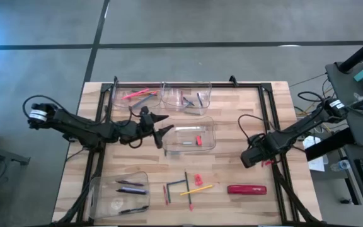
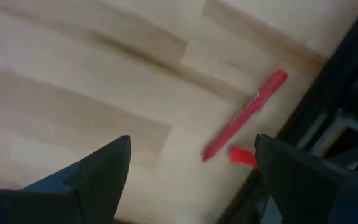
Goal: Sort crayons/erasers/pens/pencils in bins
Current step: Put the top red crayon into the top right transparent bin
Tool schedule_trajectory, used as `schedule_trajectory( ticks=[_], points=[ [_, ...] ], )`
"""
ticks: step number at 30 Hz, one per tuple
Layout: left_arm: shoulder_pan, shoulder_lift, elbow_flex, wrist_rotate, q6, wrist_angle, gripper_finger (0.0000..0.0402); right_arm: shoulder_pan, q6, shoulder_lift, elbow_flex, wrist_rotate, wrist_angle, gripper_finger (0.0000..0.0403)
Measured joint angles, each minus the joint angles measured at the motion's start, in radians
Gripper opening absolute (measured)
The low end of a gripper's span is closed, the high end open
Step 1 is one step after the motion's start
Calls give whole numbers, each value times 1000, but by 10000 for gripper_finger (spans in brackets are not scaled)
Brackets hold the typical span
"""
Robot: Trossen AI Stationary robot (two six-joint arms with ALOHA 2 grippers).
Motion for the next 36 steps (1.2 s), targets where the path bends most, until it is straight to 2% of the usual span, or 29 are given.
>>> schedule_trajectory(
  ticks=[4, 8, 14, 18, 22, 26, 36],
  points=[
    [0, 15, 15, 0, 1, 0, 214, -2, -69, 9, 2, -47, -2, 328],
    [0, 26, 22, 2, 1, 20, 214, -3, -252, 67, 31, -49, -4, 328],
    [0, 31, 21, 2, 2, 35, 214, -12, -553, 263, 139, -40, -29, 328],
    [-1, 31, 19, 3, 2, 34, 214, -15, -674, 402, 178, -39, -225, 328],
    [-1, 31, 15, 4, 2, 32, 214, -16, -691, 488, 170, -41, -389, 328],
    [-1, 31, 15, 4, 2, 33, 214, -16, -684, 511, 162, -66, -298, 328],
    [-3, 31, 15, 5, 2, 33, 214, -13, -555, 582, 157, -94, -283, 328]
  ],
)
